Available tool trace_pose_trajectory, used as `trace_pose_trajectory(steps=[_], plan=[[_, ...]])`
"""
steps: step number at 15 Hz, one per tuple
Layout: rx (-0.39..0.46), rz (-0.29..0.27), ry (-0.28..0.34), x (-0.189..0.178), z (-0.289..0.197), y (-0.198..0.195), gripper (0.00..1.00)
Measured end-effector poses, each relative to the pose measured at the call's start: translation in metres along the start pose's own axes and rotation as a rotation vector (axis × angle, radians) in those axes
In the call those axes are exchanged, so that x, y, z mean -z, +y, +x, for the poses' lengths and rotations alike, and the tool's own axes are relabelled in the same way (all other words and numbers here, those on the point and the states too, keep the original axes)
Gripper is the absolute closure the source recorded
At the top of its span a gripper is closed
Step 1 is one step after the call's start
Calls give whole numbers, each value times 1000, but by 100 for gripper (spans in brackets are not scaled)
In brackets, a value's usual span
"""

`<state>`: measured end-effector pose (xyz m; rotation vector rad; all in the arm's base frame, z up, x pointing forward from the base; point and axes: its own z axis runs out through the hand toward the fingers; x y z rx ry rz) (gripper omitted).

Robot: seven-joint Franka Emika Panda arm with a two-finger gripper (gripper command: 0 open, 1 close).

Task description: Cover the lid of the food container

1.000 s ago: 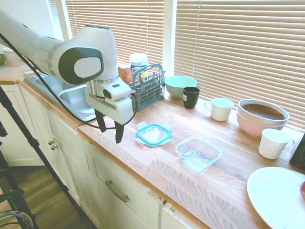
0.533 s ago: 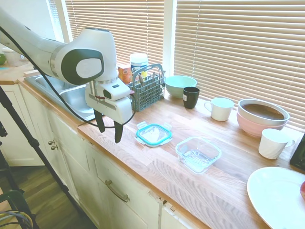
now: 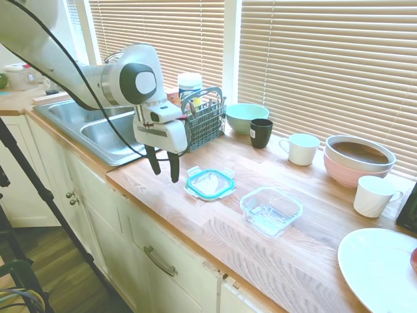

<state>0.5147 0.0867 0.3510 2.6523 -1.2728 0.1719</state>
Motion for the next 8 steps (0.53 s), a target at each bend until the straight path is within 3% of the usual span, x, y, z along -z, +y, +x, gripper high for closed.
trace_pose_trajectory(steps=[8], plan=[[-90,-98,81,14,23,-52,0]])
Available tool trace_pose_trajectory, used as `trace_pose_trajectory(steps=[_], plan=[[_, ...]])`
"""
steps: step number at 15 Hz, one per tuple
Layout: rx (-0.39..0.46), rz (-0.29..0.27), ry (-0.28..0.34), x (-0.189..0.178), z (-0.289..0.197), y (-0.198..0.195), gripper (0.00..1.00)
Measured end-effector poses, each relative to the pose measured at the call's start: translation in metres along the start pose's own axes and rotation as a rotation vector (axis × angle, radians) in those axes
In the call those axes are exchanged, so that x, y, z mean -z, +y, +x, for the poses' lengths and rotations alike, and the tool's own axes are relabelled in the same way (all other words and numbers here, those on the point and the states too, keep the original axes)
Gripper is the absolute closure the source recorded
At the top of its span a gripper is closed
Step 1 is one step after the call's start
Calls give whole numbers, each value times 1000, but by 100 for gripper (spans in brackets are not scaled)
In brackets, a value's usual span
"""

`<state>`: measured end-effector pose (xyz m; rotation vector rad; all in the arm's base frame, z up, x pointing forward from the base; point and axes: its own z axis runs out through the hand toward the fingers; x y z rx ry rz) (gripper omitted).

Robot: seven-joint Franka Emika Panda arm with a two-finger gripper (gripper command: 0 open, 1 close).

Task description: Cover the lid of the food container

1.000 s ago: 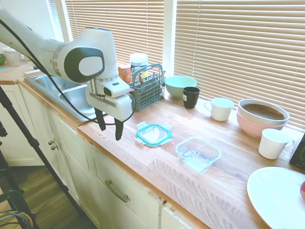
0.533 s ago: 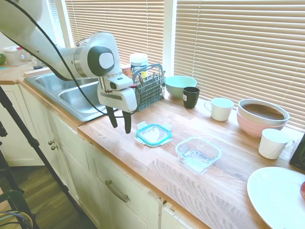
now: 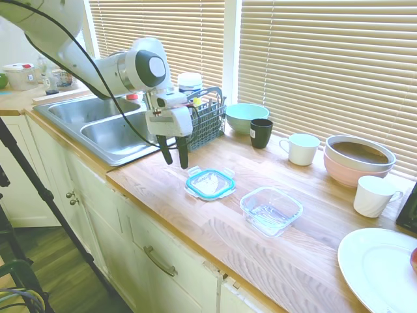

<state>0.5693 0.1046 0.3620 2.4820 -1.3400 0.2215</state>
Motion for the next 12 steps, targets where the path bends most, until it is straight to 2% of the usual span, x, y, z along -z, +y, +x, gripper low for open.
trace_pose_trajectory(steps=[5,12], plan=[[-7,-69,29,-24,5,-27,0],[-10,-116,53,-43,15,-37,0]])
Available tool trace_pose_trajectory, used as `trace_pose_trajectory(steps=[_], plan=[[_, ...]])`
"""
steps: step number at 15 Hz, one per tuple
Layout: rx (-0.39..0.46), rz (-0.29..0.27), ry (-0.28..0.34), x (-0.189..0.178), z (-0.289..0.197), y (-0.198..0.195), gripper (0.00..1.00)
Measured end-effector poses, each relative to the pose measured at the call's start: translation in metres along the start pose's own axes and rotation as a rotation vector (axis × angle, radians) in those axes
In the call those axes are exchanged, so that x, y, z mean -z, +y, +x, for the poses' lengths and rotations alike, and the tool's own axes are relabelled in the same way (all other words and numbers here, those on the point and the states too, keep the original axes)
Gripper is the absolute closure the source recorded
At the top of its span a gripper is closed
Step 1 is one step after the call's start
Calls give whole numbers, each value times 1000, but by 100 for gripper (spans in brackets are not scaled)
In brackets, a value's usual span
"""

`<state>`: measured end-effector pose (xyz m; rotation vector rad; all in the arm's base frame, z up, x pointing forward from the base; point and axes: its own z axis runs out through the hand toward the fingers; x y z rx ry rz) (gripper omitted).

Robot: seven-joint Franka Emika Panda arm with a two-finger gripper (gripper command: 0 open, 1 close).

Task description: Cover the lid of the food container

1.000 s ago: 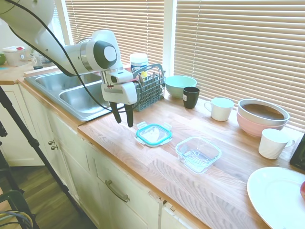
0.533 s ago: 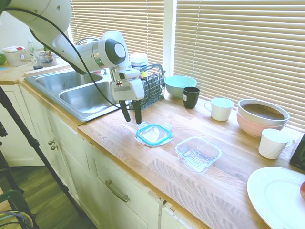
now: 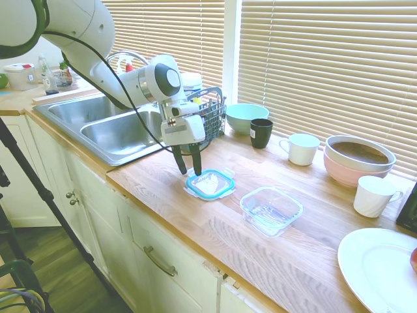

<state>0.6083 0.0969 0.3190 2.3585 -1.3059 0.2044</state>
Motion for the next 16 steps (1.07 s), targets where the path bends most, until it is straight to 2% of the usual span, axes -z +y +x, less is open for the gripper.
trace_pose_trajectory(steps=[7,8,16], plan=[[-6,-30,38,-1,5,-12,0],[-7,-33,40,-1,6,-13,100],[0,-47,60,-4,6,-18,100]])
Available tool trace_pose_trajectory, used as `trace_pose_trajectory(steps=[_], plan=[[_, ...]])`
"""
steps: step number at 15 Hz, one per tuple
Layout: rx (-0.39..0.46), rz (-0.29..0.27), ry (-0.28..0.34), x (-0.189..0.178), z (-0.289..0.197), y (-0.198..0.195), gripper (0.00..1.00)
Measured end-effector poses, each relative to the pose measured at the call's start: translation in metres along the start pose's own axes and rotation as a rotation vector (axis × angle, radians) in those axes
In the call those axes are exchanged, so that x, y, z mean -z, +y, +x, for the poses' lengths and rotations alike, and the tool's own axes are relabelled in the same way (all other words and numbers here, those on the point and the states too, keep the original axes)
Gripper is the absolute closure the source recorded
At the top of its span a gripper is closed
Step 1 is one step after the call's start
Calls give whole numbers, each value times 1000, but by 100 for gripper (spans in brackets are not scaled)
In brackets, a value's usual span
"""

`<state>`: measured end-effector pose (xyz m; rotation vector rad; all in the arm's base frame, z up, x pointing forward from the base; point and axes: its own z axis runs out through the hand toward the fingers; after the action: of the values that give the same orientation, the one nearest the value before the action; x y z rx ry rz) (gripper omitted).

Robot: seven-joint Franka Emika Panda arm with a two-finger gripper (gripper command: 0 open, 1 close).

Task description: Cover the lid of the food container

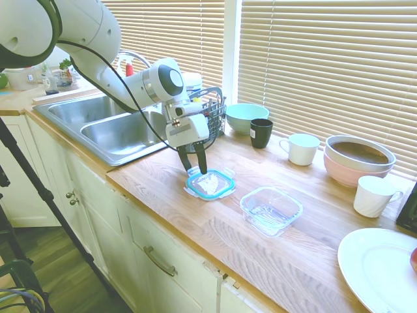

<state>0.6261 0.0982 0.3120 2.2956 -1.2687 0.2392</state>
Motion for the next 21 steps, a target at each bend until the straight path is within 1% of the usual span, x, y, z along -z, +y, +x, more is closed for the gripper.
trace_pose_trajectory(steps=[11,21], plan=[[10,-6,-2,-8,-5,-6,100],[-4,26,-20,-6,0,-8,100]])
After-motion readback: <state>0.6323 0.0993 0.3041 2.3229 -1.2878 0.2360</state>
